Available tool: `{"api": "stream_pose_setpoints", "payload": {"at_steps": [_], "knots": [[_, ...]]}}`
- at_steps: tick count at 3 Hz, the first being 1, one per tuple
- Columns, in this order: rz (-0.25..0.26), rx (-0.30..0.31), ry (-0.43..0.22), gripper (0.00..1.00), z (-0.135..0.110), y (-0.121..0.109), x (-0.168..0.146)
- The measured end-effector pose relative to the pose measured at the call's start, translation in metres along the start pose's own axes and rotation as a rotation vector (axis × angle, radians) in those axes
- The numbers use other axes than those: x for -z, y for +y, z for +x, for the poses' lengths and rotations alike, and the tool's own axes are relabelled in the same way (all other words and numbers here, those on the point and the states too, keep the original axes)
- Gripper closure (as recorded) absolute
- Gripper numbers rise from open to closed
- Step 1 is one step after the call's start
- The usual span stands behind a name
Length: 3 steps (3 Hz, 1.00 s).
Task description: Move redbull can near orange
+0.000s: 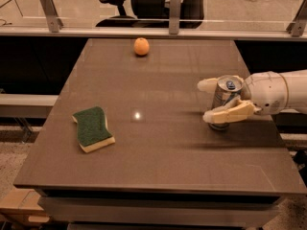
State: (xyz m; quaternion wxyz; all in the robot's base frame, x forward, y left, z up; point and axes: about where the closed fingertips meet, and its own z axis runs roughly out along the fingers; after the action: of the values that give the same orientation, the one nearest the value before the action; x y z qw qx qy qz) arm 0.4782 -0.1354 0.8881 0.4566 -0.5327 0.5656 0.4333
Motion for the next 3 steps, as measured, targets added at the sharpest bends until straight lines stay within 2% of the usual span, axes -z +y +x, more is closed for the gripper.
{"api": "stream_pose_setpoints", "payload": {"at_steps": [1, 2, 3], "knots": [[-0.001, -0.004, -0.004, 0.87, -0.003, 0.002, 0.001], [0.01, -0.004, -0.004, 1.0, -0.009, -0.002, 0.005], [0.034, 0.009, 0.0, 1.0, -0.025, -0.014, 0.007]]}}
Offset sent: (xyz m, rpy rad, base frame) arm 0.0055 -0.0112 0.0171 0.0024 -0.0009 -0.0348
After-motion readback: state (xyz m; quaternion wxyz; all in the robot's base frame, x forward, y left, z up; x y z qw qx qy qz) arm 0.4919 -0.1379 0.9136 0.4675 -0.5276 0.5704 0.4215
